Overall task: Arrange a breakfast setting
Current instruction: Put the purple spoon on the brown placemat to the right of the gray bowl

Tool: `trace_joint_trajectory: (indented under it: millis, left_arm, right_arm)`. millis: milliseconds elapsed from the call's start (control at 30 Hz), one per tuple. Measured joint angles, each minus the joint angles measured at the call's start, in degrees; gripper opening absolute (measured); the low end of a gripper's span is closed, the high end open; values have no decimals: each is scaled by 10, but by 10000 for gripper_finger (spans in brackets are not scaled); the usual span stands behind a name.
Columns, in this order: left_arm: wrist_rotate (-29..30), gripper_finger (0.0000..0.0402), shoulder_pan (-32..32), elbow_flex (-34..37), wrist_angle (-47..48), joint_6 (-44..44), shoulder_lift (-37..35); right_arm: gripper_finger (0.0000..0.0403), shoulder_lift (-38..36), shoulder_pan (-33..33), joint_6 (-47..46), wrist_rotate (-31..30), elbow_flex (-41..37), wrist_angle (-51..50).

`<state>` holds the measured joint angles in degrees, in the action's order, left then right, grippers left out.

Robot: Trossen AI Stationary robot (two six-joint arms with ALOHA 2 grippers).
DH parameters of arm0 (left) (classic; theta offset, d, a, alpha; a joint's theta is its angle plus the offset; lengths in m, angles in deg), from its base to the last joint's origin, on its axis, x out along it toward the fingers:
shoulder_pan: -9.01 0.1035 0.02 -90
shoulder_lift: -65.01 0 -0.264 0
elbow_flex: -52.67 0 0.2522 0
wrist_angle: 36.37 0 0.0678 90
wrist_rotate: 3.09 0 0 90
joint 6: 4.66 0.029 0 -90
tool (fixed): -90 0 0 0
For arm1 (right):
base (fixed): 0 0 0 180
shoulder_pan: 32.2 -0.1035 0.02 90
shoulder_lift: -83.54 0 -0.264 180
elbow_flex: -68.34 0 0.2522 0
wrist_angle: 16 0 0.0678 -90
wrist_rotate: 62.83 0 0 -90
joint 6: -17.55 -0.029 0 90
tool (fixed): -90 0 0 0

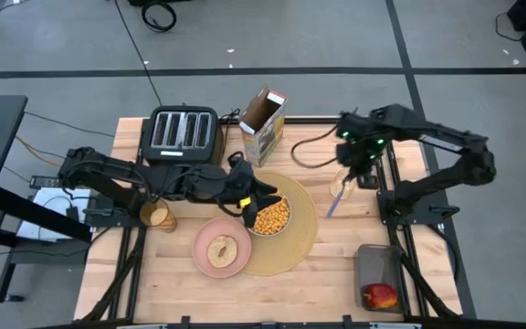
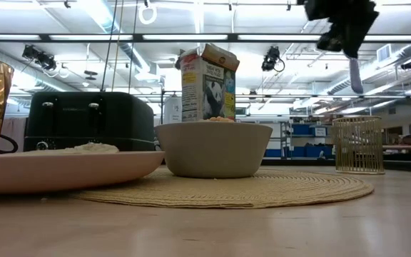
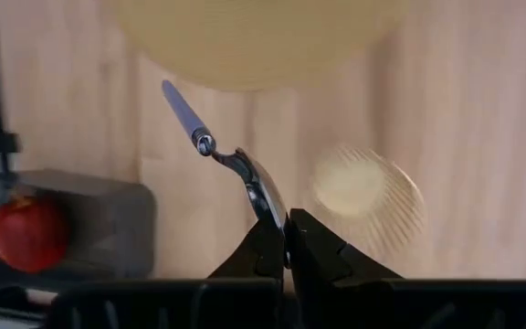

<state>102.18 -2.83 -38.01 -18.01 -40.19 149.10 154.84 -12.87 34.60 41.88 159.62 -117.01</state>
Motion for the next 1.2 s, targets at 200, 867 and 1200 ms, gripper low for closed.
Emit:
trace_joint_trajectory:
  millis: [200,867,1200]
  left_arm:
    - [-8,157,-29,1,5,1,-25]
    - [-12,157,-94,0,43,28,-71]
    - [-17,157,-123,0,41,-16,-71]
  right_arm:
    - [11,84,-55,7,49,-9,72]
    - [11,321,-87,80,138,-9,205]
    - [11,347,-60,119,169,-11,202]
